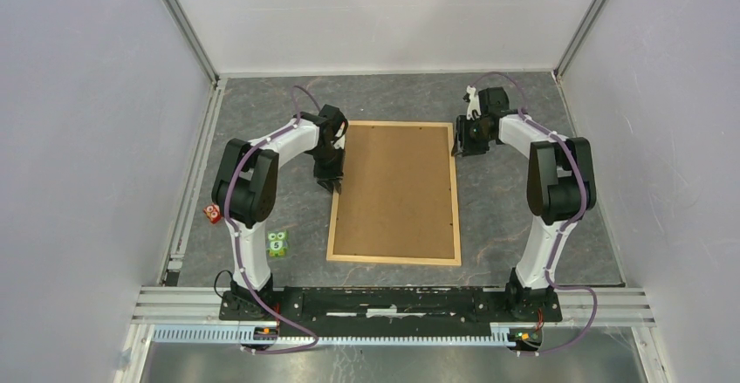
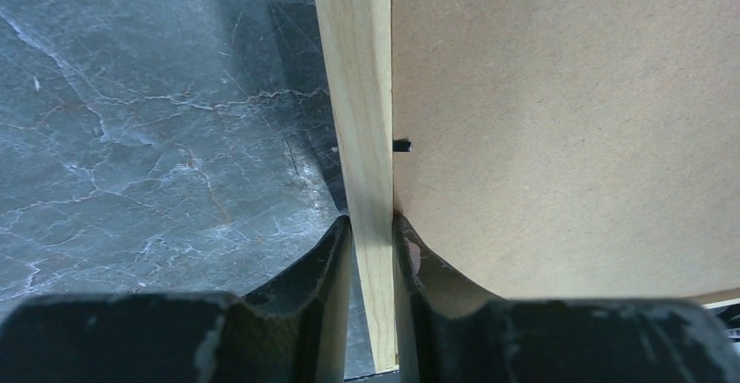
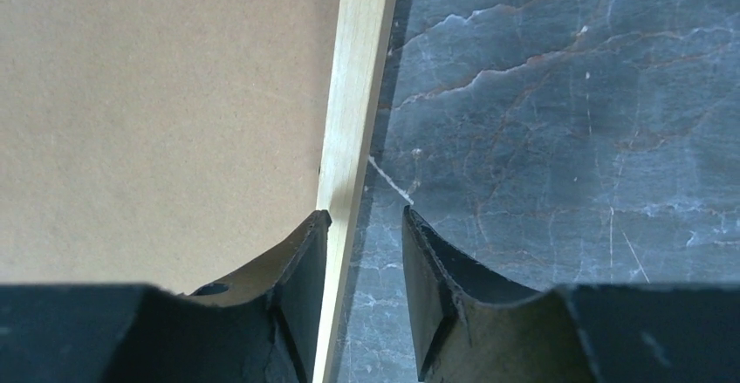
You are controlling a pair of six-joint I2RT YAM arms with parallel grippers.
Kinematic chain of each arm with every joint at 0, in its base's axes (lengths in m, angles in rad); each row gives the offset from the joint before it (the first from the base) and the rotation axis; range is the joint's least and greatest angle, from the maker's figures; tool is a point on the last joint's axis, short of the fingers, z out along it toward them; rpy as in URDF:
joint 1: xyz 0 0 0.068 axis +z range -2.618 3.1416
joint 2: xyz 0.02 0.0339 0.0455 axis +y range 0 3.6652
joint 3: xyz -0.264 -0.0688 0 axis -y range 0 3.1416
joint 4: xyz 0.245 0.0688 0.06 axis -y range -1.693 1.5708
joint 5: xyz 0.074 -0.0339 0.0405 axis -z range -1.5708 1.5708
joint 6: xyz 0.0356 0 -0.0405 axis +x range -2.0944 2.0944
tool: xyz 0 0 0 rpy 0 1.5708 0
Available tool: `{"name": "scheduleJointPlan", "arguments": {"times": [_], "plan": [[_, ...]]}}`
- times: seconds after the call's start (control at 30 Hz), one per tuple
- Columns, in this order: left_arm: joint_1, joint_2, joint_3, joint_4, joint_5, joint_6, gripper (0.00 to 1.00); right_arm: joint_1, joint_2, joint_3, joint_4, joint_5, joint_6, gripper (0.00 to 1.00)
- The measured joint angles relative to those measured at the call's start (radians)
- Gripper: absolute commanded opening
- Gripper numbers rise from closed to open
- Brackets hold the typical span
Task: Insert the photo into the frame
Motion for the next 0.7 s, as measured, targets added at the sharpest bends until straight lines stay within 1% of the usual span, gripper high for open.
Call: {"name": "scheduleJointPlan", "arguments": {"times": [0.33, 0.47, 0.7], "plan": [[0.004, 0.0, -0.005, 0.006, 0.01, 0.0, 0.27, -0.006, 0.038, 0.018, 0.023, -0.018, 0.01, 0.39], [0.004, 0.0, -0.006, 0.007, 0.011, 0.0, 0.26, -0.006, 0.043, 0.025, 0.023, -0.012, 0.02, 0.33], [0.005, 0.0, -0.008, 0.008, 0.015, 0.0, 0.24, 0.0, 0.081, 0.065, 0.015, -0.02, 0.043, 0.3]]}}
